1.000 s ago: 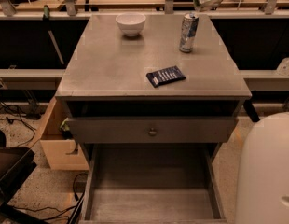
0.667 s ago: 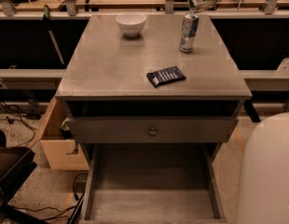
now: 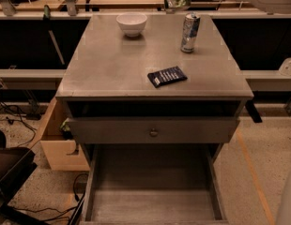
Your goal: Place green can upright
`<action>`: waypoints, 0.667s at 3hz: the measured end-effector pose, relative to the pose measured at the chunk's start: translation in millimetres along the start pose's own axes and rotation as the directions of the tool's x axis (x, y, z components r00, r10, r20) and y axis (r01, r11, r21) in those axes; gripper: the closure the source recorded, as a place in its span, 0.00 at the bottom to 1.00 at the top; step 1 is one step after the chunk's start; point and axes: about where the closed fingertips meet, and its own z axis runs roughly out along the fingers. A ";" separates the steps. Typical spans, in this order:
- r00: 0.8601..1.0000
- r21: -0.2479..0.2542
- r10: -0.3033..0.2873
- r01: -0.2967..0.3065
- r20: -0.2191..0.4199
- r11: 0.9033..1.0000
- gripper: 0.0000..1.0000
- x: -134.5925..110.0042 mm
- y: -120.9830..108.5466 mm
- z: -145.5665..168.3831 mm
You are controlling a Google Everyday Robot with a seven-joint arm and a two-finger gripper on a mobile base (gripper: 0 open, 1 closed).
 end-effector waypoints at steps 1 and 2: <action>0.995 -0.015 -0.094 0.094 0.011 0.995 1.00 28.8 21.1 34.3; 0.987 -0.020 -0.155 0.155 -0.037 0.988 1.00 67.1 30.9 63.7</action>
Offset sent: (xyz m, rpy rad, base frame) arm -0.0225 0.1022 -0.1140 -0.1859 -0.1685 0.0470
